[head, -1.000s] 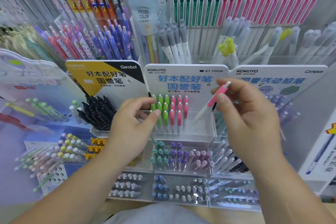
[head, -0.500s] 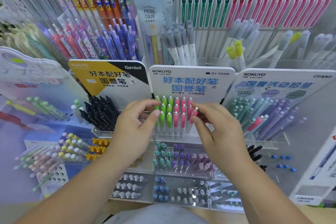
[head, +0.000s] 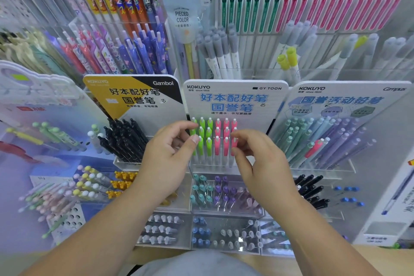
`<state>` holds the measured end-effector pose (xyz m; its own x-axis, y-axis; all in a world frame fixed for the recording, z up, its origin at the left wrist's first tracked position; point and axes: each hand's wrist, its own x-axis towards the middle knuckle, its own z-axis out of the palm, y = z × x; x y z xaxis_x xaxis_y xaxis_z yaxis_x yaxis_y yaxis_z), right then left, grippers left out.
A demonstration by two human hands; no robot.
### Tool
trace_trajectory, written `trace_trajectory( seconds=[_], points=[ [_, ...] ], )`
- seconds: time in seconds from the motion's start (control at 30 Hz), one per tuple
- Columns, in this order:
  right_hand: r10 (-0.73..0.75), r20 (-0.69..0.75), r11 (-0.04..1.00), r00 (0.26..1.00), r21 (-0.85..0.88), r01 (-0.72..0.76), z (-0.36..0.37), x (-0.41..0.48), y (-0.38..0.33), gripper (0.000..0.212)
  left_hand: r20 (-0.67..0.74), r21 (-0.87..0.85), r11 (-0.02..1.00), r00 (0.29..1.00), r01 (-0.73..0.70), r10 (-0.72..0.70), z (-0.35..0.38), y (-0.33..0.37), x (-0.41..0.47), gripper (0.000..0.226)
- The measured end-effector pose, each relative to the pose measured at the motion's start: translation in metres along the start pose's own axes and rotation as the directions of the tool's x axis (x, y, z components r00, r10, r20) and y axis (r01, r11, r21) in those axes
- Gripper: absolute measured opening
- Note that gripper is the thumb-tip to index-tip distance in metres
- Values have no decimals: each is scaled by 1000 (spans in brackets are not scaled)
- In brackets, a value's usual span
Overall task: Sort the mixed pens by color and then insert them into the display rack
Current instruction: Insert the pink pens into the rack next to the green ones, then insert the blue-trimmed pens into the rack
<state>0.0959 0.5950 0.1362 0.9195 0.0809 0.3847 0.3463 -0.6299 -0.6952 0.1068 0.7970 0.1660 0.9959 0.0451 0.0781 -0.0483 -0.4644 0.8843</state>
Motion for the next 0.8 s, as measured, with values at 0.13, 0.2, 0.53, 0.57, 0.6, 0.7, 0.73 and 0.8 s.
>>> trace_trajectory(
  seconds=[0.13,0.2,0.53,0.57,0.6,0.7,0.73,0.8],
  points=[
    [123,28,992,992,38,-124,-5,-5,-7,40,42,2,1000,999,-18,18,-4,-1,-3,27],
    [164,12,986,986,33,-164,-9,-12,-10,42,43,6,999,998,-36,35,-8,-2,-7,30],
    [392,-104,913,914,-78,-400,-23,-102,-40,33,193,-73,996,979,-51,65,-50,-22,-61,13],
    [437,-116,890,892,-84,-447,-22,-119,-45,30,246,-86,995,967,-49,69,-54,-29,-69,13],
    [482,-137,865,865,-79,-495,-20,-139,-51,28,317,-93,995,946,-43,71,-59,-38,-76,13],
    [623,-226,767,749,-12,-642,-9,-210,-73,18,616,-75,997,787,17,32,-64,-68,-99,17],
    [672,-247,725,698,24,-689,-5,-235,-81,16,700,-43,999,714,20,16,-62,-78,-108,17],
    [747,-267,644,608,63,-763,3,-288,-100,20,810,20,1000,586,21,-29,-51,-96,-131,16]
  ],
)
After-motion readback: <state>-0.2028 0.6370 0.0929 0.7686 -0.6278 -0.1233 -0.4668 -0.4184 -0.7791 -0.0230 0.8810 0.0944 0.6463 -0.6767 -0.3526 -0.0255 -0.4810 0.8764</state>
